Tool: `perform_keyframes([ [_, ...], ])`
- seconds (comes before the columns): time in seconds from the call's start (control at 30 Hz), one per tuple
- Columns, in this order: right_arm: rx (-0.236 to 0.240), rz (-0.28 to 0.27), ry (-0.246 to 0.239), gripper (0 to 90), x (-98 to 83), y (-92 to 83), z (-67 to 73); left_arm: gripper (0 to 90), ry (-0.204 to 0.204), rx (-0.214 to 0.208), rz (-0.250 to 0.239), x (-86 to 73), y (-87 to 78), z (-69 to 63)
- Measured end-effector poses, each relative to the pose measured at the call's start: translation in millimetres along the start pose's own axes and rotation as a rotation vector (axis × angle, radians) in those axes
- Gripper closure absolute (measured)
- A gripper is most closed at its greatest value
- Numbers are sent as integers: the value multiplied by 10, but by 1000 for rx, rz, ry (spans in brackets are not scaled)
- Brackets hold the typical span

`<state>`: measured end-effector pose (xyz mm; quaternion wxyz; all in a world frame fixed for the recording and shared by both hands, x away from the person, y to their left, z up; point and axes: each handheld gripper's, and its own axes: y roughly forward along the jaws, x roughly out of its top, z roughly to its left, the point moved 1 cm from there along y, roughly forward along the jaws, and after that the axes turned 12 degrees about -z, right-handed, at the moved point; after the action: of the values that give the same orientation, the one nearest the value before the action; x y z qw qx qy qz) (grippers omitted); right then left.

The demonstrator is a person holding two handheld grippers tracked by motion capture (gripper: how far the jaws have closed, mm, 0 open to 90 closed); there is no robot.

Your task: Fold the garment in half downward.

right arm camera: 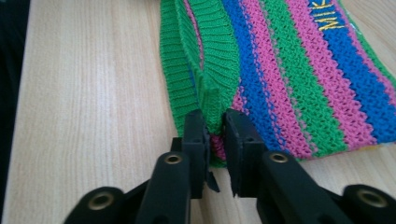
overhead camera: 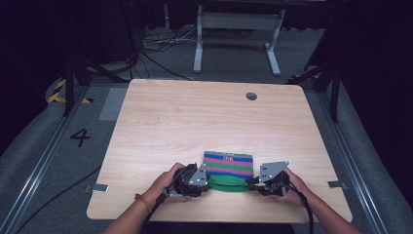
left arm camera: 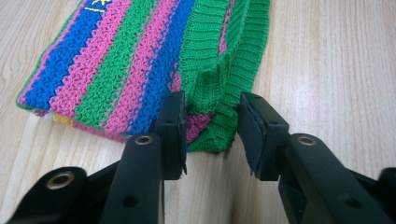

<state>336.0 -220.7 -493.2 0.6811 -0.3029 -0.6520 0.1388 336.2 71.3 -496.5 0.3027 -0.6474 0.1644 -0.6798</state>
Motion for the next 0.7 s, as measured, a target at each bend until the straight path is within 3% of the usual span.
perform_keyframes([
  [0.17, 2, -2, -3, 732, 0, -9, 23, 577, -11, 3, -4, -4, 3, -13],
  [0.37, -32, 15, -39, 740, 1, 20, 9, 642, -33, 50, -16, -8, 38, 6],
  [0.57, -29, 1, -12, 681, -3, 11, -33, 601, -54, 39, -17, 13, 30, 14],
  [0.7, -27, -5, 0, 640, 12, -5, -21, 538, -60, 58, -25, 40, -14, 41],
])
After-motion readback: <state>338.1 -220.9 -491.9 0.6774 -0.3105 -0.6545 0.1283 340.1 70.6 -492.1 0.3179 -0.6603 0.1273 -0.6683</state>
